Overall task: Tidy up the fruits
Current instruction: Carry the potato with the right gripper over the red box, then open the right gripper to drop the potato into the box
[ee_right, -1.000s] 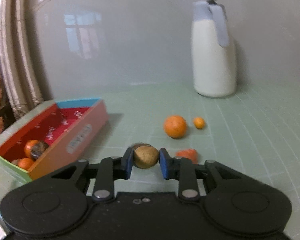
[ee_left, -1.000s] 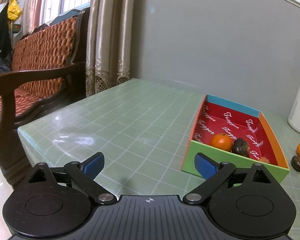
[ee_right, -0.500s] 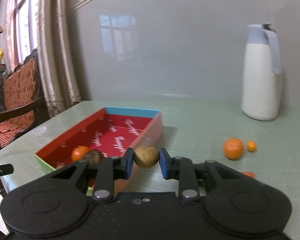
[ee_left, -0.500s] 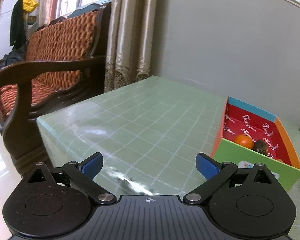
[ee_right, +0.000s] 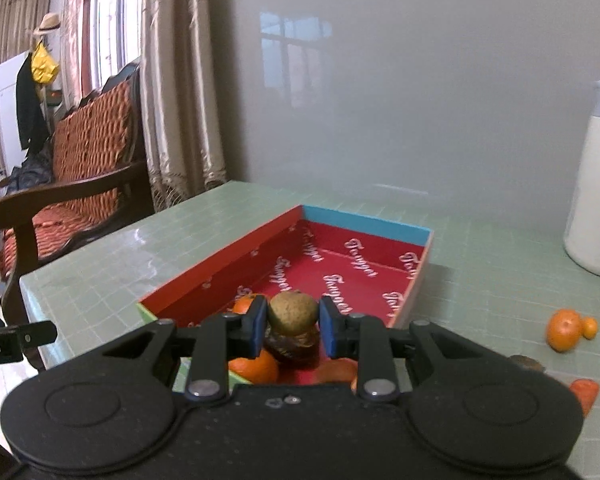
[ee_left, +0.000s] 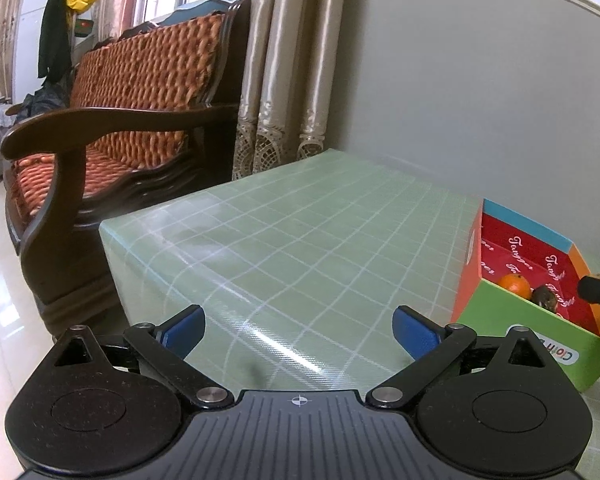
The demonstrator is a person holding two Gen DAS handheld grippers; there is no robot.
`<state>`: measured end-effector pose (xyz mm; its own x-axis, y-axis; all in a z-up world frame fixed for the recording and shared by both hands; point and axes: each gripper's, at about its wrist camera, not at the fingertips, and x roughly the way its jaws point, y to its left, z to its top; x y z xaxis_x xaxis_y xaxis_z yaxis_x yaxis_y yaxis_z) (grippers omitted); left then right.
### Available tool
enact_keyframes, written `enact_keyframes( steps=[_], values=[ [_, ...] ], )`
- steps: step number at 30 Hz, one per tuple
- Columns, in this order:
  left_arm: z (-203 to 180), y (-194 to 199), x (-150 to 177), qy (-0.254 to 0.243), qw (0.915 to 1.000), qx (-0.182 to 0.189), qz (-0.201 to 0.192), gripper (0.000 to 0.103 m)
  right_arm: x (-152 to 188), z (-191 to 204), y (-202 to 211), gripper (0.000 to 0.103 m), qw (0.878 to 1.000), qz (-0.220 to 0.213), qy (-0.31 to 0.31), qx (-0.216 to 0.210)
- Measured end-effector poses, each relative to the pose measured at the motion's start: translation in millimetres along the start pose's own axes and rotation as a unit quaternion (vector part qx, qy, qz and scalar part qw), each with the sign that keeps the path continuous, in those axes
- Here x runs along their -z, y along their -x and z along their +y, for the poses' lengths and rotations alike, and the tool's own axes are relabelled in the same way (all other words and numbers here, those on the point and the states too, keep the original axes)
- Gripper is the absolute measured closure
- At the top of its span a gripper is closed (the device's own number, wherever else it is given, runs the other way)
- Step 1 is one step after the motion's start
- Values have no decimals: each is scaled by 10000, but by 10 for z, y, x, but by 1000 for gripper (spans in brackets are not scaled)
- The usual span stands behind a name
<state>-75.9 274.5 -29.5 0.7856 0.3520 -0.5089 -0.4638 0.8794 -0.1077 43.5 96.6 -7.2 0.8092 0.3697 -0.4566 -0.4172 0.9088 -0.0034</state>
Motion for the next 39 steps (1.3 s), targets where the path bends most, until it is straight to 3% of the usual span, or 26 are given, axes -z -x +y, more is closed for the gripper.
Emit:
enact_keyframes(
  steps=[8,10,17,23,25,27,39],
  values=[
    [8,2,1,-3,10000,-5,-1,3,42,58,-104,75,9996,258,115,19],
    [11,6,2,-21,10000,-4,-2,3,48,77,-103,70,9995,263,150,34],
    [-5,-8,0,-35,10000,4,5,3,41,70,-63,68,9998,189,102,3],
    [-38,-11,4,-63,10000,25,-2,3,-8,41,60,57,10000,2,77,1],
    [-58,-11,8,-81,10000,34,-7,3,-22,29,102,38,9999,-71,77,55],
    [-71,-8,10,-85,10000,45,-8,3,-29,20,158,31,9997,-186,126,98],
    [-217,13,20,-206,9997,126,-18,3,-25,-185,424,15,9985,-424,62,352]
  ],
)
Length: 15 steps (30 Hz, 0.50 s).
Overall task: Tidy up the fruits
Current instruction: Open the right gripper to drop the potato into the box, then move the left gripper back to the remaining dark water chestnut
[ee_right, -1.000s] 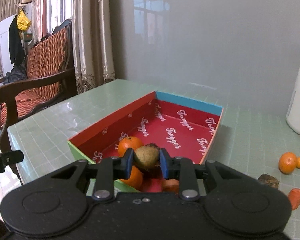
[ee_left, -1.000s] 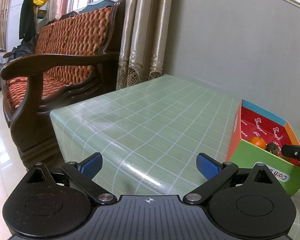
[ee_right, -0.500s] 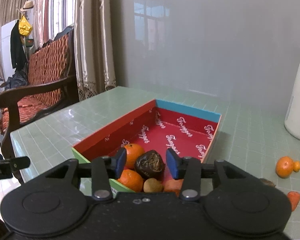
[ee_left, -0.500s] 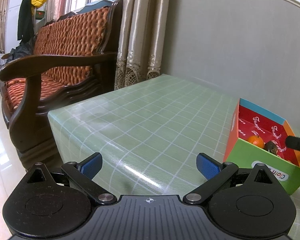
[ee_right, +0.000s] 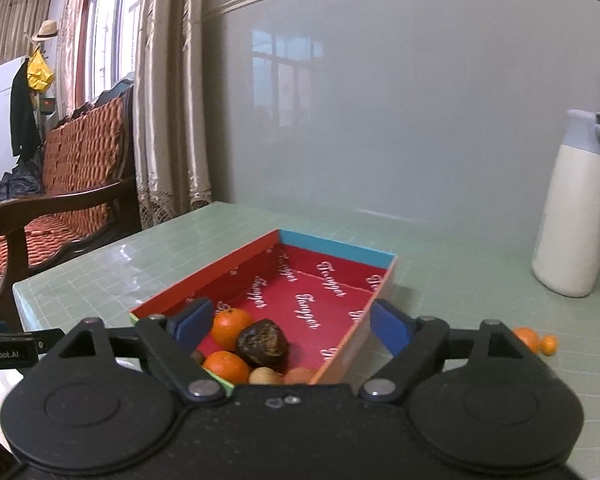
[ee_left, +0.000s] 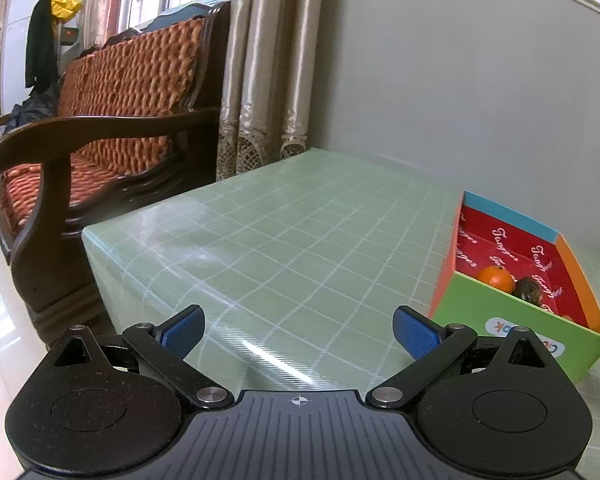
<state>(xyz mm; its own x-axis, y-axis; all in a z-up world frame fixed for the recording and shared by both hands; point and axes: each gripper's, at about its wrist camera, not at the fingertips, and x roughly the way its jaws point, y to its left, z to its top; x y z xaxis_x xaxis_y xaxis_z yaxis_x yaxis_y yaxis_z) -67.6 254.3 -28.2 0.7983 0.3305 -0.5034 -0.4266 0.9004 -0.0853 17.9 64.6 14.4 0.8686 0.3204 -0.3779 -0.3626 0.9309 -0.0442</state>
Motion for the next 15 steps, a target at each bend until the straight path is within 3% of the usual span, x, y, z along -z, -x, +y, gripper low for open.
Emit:
enact_keyframes(
  steps=[5,7,15],
  values=[
    [-114,16,13,-120,9999,55,-20,3,83,-217,134,13,9995,-105,-67,294],
    [-174,21,19,-179,9998,84,-27,3,128,-315,184,5,9990,-153,-135,405],
    [-427,51,35,-347,9989,303,-30,3,289,-786,329,1,9934,-129,-555,996]
  ],
)
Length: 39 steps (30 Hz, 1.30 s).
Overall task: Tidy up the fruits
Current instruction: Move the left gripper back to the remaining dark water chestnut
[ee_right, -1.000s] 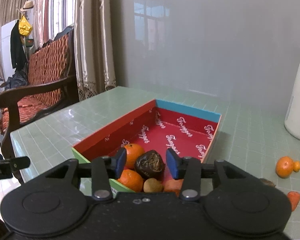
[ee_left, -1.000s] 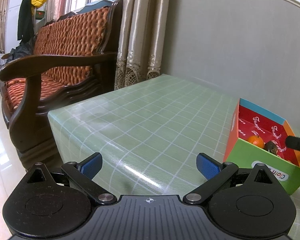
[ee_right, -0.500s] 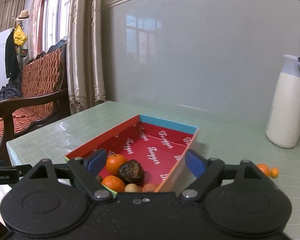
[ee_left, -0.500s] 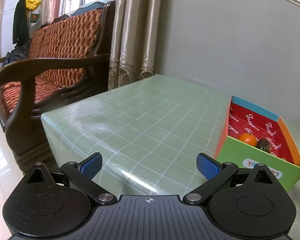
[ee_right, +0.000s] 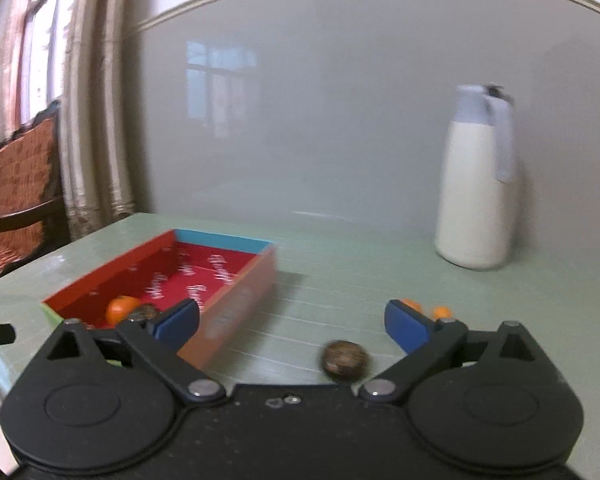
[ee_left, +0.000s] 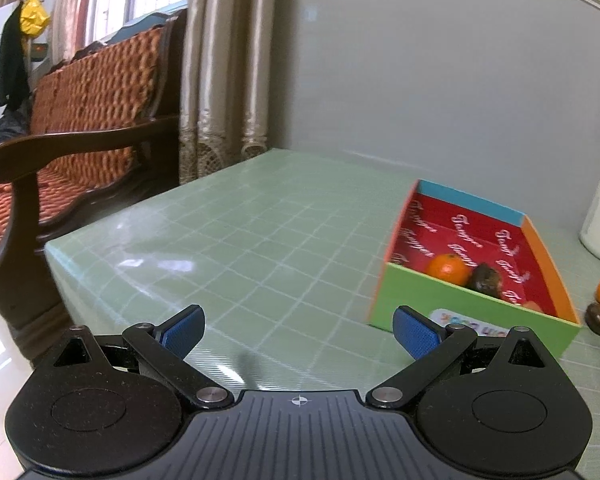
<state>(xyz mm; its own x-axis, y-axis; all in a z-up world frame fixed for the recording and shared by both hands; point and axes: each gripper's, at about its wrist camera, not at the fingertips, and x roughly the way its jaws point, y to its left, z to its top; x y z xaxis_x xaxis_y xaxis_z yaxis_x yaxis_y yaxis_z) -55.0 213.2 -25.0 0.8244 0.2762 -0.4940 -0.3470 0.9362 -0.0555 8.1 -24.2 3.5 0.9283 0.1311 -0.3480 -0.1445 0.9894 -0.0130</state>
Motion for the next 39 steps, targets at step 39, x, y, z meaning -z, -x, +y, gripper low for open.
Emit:
enact_keyframes(
  steps=[39],
  values=[
    [-1907,288,109,-1572,9699,1849,-198,3,396,-1468,664,0,9753,-92,-1186,1860]
  ],
)
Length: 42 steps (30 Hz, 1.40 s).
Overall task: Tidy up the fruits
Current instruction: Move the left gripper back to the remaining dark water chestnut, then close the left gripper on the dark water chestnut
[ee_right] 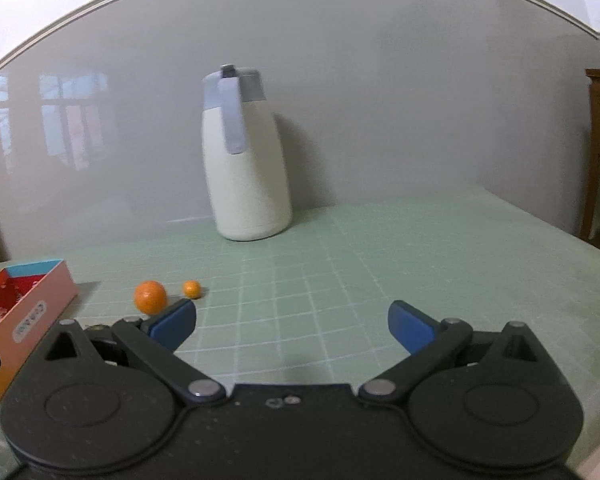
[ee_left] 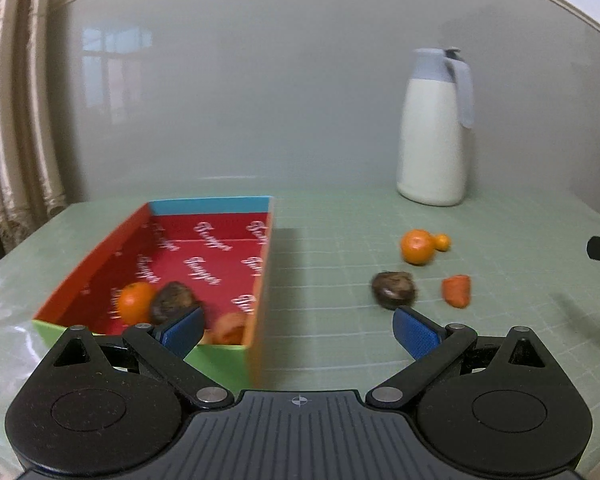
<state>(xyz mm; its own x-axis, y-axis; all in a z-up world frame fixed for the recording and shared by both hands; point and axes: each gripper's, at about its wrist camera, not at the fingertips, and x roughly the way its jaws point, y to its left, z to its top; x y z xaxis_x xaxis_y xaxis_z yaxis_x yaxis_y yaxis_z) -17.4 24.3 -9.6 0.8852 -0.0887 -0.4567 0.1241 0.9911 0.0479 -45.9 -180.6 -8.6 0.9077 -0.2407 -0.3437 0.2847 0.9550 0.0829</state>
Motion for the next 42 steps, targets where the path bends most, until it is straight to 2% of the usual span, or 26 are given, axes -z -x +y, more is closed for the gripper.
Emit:
enact_keyframes(
  steps=[4,8,10,13,21,42],
  values=[
    [-148,-68,-2,-126,9998,141,33,3,4,-110,12,0,9999,-1,-129,61],
    [-250,-124,-2,-328,9995,-30,-31,3,27,-143,9,0,9999,0,-115,89],
    [-278,-127,-18,-351,9992,182,-34,3,38,-160,9,0,9999,-1,-113,105],
    [-372,-137,-9,-447,9988,172,-92,3,34,-203,7,0,9998,16,-165,116],
    [-476,-318,9,-347,9988,282,179,4,37,-261,-32,0,9996,35,-260,123],
    [-628,-727,-59,-399,9983,259,352,5,90,-346,-127,0,9992,143,-339,184]
  ],
)
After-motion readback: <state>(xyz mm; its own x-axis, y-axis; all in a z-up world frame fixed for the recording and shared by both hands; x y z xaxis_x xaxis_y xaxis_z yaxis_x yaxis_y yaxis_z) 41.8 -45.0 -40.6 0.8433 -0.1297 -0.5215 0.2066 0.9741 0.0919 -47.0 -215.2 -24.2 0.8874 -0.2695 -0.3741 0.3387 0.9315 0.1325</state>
